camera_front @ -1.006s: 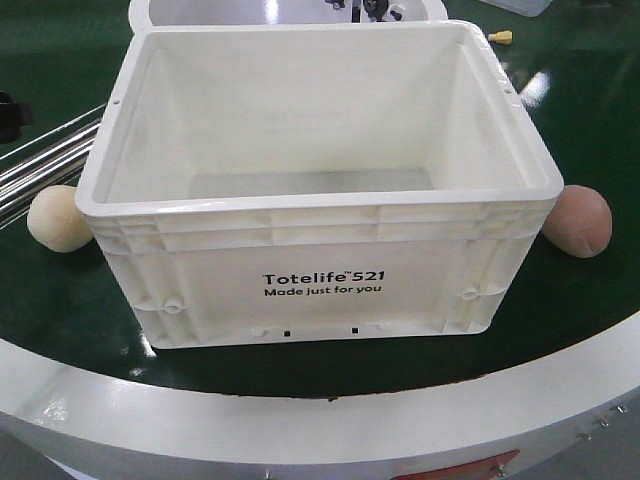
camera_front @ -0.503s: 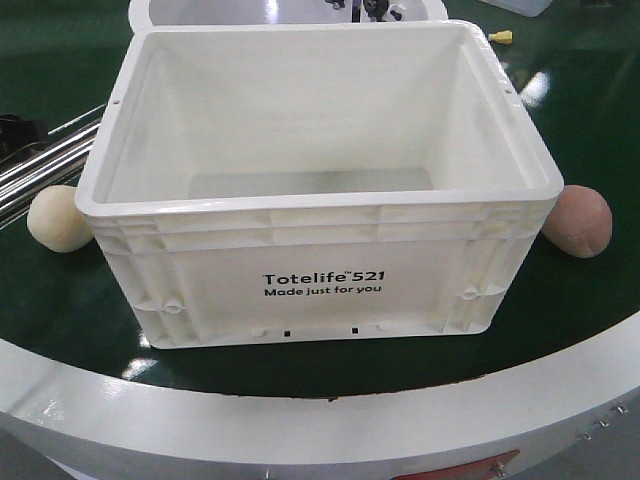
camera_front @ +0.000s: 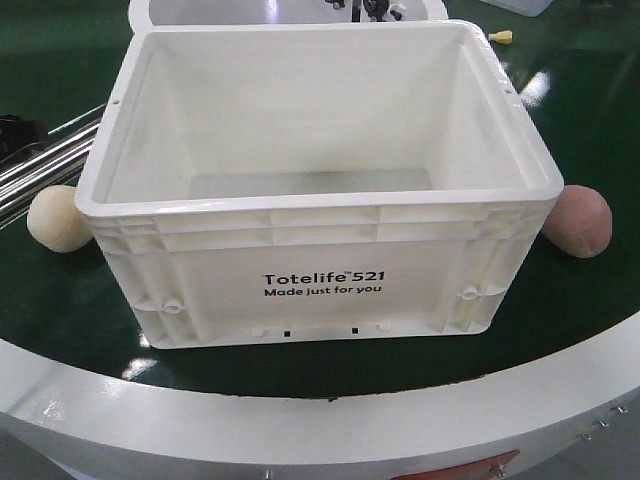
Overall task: Place moving items into box and shelve
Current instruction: 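Lower both grippers and grasp the cream and pink balls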
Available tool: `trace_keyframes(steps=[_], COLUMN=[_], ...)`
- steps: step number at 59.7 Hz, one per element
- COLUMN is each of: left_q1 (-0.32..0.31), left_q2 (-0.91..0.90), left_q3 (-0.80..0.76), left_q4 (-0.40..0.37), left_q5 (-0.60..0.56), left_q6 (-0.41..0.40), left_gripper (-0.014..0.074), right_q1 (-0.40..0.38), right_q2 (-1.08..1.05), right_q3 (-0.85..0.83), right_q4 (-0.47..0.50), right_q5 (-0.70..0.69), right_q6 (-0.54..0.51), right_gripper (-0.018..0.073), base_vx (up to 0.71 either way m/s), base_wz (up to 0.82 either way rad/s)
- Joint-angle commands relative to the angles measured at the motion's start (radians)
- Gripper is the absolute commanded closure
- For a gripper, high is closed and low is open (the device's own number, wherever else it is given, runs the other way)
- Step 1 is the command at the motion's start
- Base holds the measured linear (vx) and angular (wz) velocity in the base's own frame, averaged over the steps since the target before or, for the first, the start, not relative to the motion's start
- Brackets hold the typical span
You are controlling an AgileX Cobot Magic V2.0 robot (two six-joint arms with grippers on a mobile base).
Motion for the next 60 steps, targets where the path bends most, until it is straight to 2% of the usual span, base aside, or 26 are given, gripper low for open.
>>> trace_keyframes(steps=[1,9,16,25,36,60], left_q1=[-0.004,-0.004,-0.004,-0.004,-0.004,-0.004], left_q2=[-0.03,-0.023,0.01,0.059,0.067,0.07], left_q3=[-0.033,-0.033,-0.033,-0.033,-0.033,-0.033], left_q4=[-0.012,-0.011,-0.012,-0.023,-0.092,-0.093], left_q5=[-0.049,-0.017,0.017,0.043,0.05,0.001], left_q6=[0.002,0.06,0.094,0.089,0.089,0.111], left_gripper=[0.0045,0.0045,0.0045,0.0045,0.0045,0.0045], right_q1=[-0.001,-0.001,-0.001,-0.001,-0.001,-0.001], right_q2=[0.069,0.205,0.303,0.378,0.461,0.606], right_q3=[-0.108,-0.234,-0.316,-0.335,-0.335,-0.335], right_q4=[-0.051,-0.059,-0.06,-0.081,-0.079,-0.075], right_q5=[0.055,0.226,0.351,0.406,0.418,0.401], right_q6=[-0.024,-0.053,-0.056,-0.059,-0.059,-0.066], right_gripper=[0.0315,0.0097,0.0006,0.0022,0.0066,0.0067], base_vx=[0.0,0.0,0.0,0.0,0.0,0.0], base_wz=[0.0,0.0,0.0,0.0,0.0,0.0])
